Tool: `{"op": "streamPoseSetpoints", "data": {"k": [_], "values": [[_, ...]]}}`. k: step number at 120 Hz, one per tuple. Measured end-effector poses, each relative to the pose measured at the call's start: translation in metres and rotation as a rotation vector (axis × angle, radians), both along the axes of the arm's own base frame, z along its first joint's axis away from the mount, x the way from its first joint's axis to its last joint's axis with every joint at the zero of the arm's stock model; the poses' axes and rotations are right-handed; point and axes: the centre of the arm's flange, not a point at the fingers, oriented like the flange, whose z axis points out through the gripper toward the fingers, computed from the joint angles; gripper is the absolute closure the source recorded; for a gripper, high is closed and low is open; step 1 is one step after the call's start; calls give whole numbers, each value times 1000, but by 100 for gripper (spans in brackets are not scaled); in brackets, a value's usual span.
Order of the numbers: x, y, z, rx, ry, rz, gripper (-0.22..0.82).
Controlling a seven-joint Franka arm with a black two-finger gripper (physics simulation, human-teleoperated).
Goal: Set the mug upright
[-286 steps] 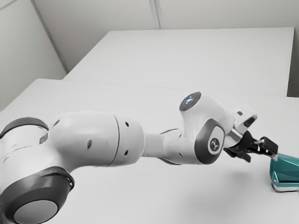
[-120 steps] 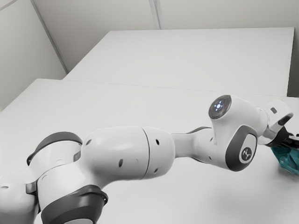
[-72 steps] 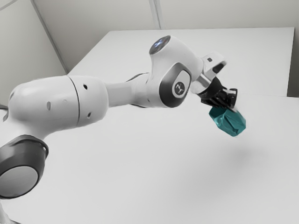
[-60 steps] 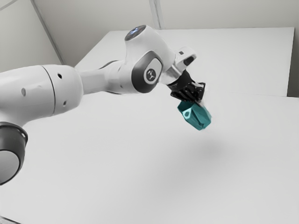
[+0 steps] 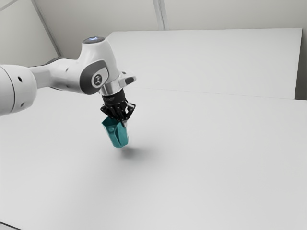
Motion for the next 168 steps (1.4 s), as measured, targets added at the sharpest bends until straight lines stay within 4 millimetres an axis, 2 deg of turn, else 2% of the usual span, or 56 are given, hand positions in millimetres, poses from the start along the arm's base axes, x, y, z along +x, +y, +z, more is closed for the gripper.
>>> {"op": "streamPoseSetpoints", "data": {"k": [11,43,53,73,100,106,131,147,156,168], "values": [[6,11,-10,17,4,18,78],[26,7,-30,18,-25,35,78],[30,13,-31,18,-35,51,78],[33,34,-35,22,-40,95,78],[34,35,-49,26,-17,109,78],[34,35,-50,25,-15,110,72],[35,34,-48,15,-11,115,34],[35,33,-43,3,-19,121,19],[35,31,-30,-2,-42,120,14],[30,29,3,-8,-82,116,9]]}}
